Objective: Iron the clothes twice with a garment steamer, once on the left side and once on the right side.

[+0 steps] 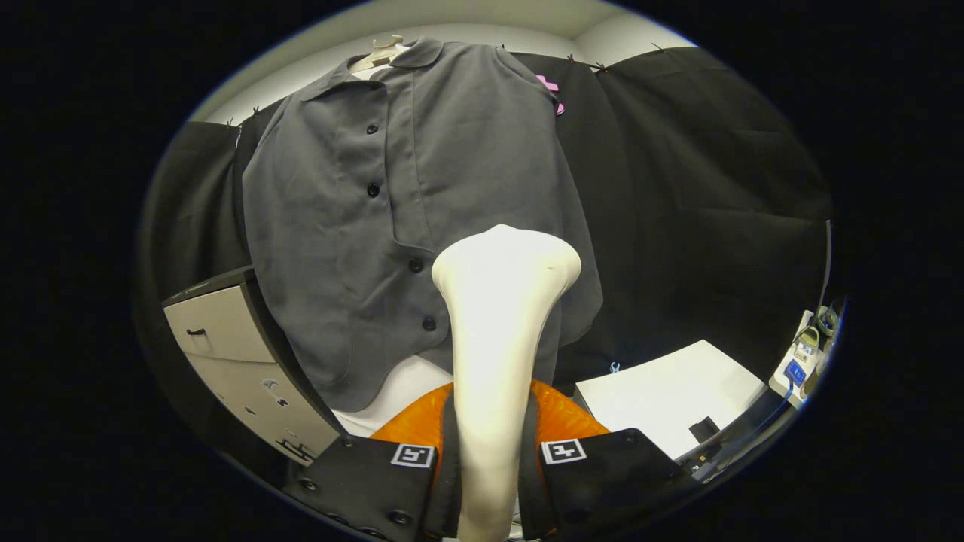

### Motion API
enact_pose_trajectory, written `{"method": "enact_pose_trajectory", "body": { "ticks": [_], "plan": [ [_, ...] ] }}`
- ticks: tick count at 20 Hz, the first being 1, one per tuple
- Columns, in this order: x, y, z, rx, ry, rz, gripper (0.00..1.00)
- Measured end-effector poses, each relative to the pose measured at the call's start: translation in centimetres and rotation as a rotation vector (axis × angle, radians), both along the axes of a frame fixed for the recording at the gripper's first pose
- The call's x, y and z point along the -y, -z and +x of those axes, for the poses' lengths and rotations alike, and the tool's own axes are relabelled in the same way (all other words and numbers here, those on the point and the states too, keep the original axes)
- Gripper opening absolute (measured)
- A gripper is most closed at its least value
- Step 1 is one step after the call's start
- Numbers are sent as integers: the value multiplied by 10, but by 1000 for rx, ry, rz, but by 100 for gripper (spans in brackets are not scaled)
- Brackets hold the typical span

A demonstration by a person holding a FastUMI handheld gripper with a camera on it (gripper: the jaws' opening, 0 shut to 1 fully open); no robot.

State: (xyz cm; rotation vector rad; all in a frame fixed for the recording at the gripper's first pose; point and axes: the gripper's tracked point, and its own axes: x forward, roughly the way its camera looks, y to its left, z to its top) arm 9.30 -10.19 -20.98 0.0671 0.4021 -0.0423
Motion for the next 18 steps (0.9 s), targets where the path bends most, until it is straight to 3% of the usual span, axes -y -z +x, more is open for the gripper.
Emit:
{"method": "enact_pose_trajectory", "body": {
  "ticks": [18],
  "plan": [
    [-113, -162, -104, 231, -93, 6, 37]
  ]
}}
